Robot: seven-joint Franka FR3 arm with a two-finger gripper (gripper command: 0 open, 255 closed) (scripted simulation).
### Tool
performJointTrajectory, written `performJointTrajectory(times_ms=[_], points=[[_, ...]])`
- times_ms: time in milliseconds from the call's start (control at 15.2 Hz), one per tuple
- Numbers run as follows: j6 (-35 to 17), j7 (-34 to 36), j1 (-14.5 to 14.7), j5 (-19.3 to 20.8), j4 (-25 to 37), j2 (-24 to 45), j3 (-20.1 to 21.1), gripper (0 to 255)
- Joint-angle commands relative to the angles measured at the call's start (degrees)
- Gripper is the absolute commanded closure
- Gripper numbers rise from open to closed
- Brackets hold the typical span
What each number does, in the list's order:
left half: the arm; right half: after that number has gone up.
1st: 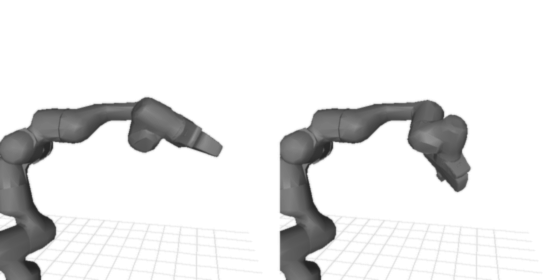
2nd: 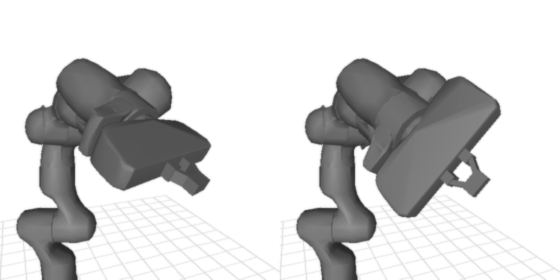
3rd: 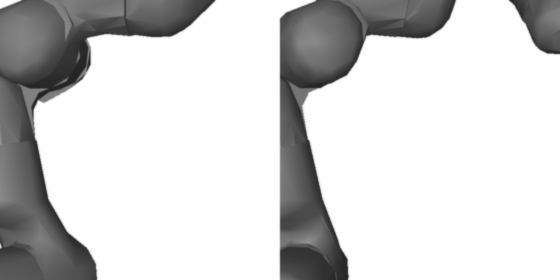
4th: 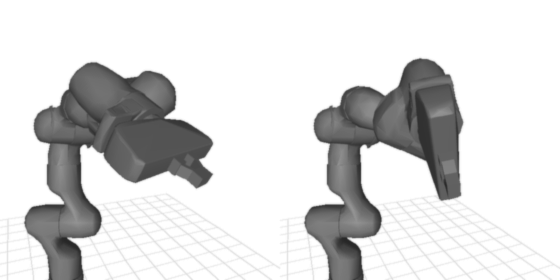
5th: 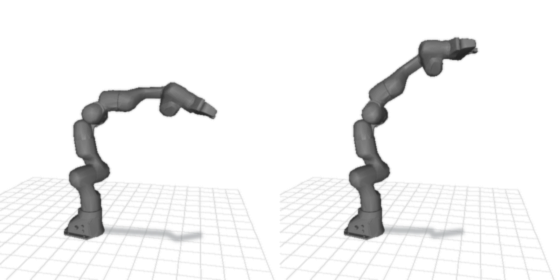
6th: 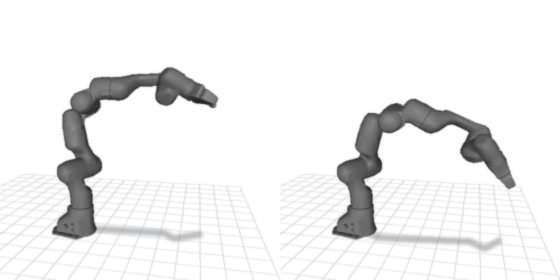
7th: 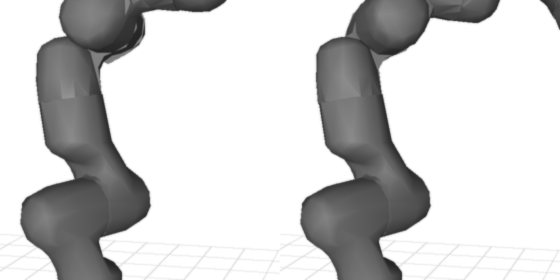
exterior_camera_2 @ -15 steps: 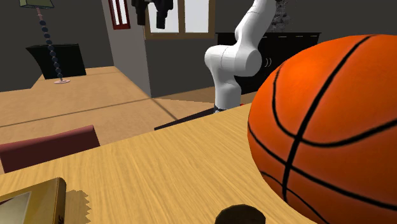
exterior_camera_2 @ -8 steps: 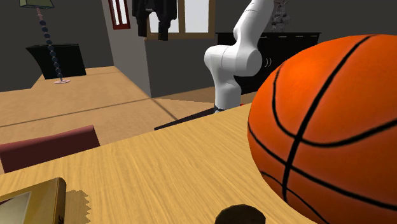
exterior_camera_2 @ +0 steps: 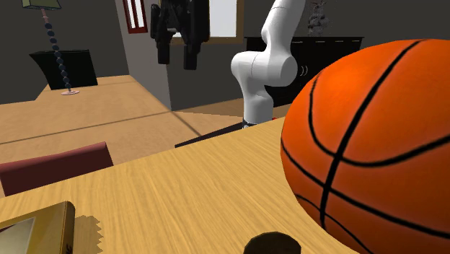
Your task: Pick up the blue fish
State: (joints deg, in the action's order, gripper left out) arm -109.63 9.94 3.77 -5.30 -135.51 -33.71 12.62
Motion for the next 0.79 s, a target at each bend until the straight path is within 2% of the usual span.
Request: performJointTrajectory(times_ms=[0, 396, 726], points=[[-2.7, 2.7, 0.5, -1.1, 0.8, 2.7, 2.0, 0], [-9.9, 10.2, 1.0, -2.3, 5.1, 12.0, 7.5, 0], [-15.1, 17.0, 1.0, -0.7, 10.7, 21.0, 11.9, 0]])
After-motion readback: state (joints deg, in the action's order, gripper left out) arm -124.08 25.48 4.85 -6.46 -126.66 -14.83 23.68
